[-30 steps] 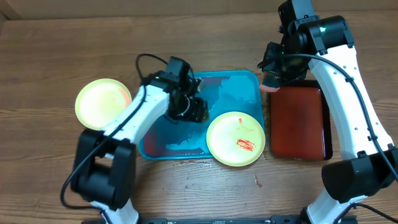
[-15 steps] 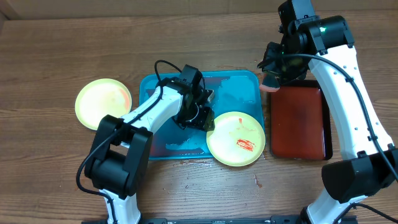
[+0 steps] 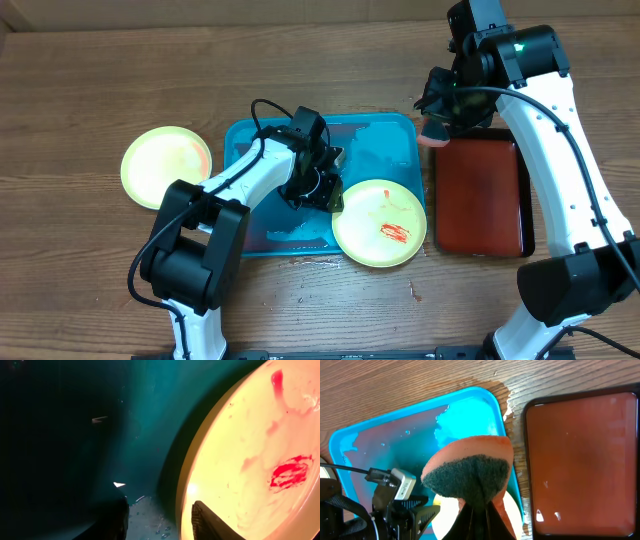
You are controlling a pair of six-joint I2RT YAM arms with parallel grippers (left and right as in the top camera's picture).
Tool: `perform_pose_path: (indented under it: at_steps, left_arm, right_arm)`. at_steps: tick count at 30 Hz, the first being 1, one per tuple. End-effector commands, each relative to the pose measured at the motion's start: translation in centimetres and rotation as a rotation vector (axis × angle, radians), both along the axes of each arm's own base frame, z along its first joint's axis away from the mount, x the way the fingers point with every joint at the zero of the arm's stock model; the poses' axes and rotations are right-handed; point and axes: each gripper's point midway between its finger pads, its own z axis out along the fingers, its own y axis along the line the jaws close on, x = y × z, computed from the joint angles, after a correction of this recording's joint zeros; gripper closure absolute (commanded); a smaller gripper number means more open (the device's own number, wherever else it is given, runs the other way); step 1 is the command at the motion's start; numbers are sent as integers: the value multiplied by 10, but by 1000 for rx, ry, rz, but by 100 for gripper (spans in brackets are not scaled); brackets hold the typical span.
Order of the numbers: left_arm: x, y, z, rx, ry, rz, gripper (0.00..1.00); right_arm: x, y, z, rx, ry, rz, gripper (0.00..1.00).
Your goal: Clean dirty plates on tray and stack at the side
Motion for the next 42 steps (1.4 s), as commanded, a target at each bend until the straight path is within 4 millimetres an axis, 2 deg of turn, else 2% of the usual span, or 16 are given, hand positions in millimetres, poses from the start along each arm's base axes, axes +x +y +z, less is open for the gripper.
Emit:
perform_pose_path:
  at_steps: [1,3,11,14,16,17,19,23,28,33,36,42]
  left_arm:
    - [-5,-2,-14,5,14,-53,60]
    - [-6,-4,-14,4,9,-65,63]
    - [-8,-9,-14,0,-2,-88,65]
    - [-8,-9,-14,0,-5,-94,76]
    - [-8,-8,-15,4,-7,-93,92]
    - [-7,-8,-15,9,-11,-93,96]
    - [-2,-5,-16,17,-25,-85,96]
    - [19,16,-16,72,-52,12,96]
    - [51,57,-2,106,-94,125,96]
    - [74,93,12,150,-155,209,96]
    - [79,97,17,144,-179,187,96]
    - [74,85,17,129,-176,157,96]
  right_arm:
    - [1,0,8,6,-27,5,96]
    - [1,0,7,6,-26,4,96]
    - [1,1,7,6,-26,6,96]
    - [1,1,7,6,-26,6,96]
    - [1,0,7,6,-26,6,96]
    - [1,0,7,6,-25,6,96]
    - [0,1,7,6,-24,6,96]
    - [1,6,7,17,-31,18,96]
    - [6,31,-1,62,-52,69,96]
    - [10,66,-21,124,-71,117,96]
    - [10,88,-39,149,-71,150,96]
    - [5,115,-74,145,-16,175,96]
